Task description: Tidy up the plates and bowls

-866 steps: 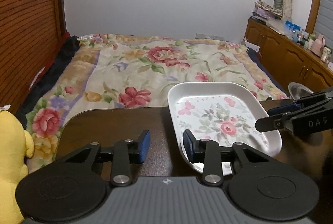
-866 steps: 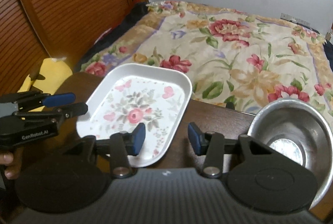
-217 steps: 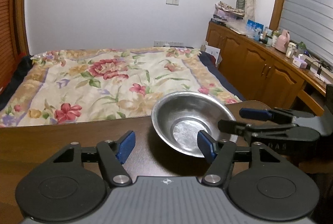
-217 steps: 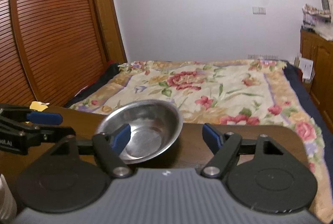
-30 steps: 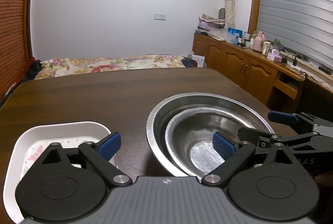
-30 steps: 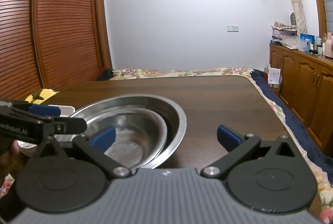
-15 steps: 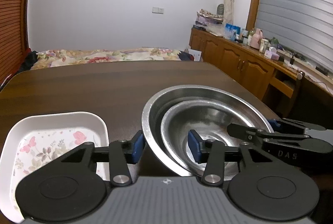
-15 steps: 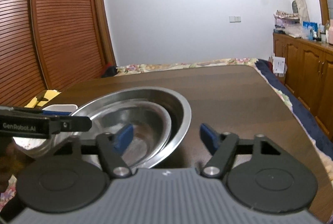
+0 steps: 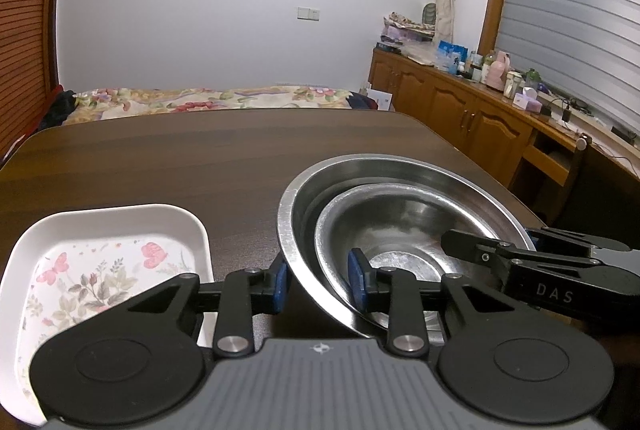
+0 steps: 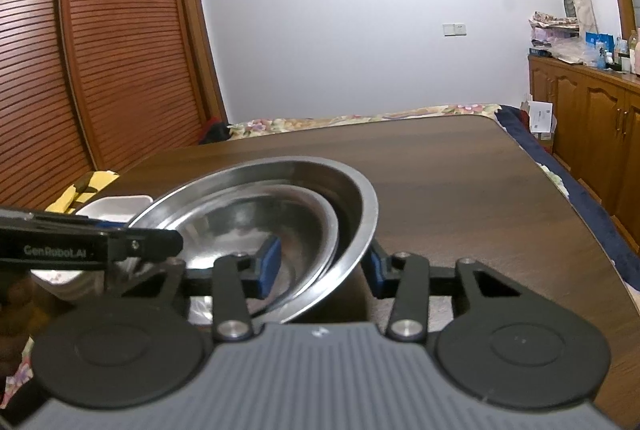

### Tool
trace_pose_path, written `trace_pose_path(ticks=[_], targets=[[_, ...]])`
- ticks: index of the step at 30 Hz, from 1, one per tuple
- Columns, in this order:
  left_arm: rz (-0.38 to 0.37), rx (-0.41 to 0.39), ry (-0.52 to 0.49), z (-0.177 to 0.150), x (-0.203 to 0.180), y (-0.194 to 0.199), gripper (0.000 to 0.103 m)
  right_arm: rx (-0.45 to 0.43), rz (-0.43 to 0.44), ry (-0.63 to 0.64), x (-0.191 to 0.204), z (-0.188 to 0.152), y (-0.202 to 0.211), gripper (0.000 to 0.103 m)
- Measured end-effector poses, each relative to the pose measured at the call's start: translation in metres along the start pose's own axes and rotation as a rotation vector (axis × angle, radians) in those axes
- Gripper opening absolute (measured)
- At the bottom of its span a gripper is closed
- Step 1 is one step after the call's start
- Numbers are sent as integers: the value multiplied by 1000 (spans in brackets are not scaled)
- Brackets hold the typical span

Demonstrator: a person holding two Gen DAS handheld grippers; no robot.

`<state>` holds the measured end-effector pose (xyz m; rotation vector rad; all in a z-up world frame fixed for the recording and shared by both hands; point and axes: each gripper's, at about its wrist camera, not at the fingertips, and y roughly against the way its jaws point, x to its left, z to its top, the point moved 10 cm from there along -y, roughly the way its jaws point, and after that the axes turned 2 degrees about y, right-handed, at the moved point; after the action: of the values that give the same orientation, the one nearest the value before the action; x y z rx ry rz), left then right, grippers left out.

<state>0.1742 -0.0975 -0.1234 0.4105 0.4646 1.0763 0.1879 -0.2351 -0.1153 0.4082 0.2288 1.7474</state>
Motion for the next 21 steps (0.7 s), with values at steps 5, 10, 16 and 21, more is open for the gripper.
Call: trace_pose_path(ticks=[5,10,16,21], targets=[[4,9,3,0,3,2,32,-1,6,1,3,-1,0,37],[3,4,-5,5,1,5,32,5,7,-22,1,0,2,34],[-2,-20,-7,15,1,17,32,-5,8,-27,3,7,4,34],[-6,-47,-6,29,2,30,32,-24,16,-14,9,19,10,34]])
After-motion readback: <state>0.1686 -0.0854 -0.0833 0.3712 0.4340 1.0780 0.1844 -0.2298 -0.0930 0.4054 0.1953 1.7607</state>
